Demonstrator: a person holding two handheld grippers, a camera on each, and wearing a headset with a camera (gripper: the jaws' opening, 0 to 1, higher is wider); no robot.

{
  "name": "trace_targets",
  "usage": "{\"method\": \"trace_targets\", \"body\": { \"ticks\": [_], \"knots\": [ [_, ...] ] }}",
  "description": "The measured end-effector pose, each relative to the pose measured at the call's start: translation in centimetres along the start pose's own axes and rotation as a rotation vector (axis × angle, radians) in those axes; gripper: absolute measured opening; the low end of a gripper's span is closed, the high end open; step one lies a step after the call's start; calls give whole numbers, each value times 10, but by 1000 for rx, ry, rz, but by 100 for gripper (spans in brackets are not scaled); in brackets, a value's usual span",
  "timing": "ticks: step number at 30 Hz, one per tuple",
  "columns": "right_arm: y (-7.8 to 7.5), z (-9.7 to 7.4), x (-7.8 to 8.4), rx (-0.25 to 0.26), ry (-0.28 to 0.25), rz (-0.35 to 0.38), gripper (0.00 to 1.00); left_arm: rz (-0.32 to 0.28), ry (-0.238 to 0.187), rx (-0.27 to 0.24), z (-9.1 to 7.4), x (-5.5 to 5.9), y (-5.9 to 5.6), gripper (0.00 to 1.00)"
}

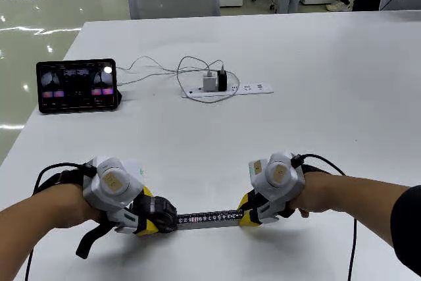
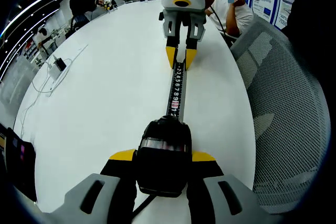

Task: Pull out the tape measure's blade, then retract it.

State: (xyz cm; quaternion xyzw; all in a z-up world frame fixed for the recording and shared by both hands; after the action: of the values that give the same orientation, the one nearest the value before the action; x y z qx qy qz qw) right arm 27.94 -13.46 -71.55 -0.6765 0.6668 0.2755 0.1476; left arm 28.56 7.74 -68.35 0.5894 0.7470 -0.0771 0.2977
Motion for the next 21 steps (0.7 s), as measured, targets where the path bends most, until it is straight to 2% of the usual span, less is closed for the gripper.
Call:
{"method": "trace_targets", "body": {
  "ticks": [21],
  "knots": [
    [0, -11, 12, 7, 4, 18, 10, -5, -1, -3, -1, 0, 0, 31]
  ]
}}
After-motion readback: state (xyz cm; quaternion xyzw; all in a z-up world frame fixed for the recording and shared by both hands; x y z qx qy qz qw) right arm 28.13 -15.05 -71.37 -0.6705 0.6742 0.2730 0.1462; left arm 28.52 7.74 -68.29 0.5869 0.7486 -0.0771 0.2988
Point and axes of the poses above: the centre of the closed fingertips' face, and the gripper's own axes: z roughly forward along the fingers, y roughly to its left, x roughly out of its underside, the point moved 5 cm from there along -z, roughly backward along the fingers, and after that the axes turned 11 degrees about -x, right-handed, at the moved point
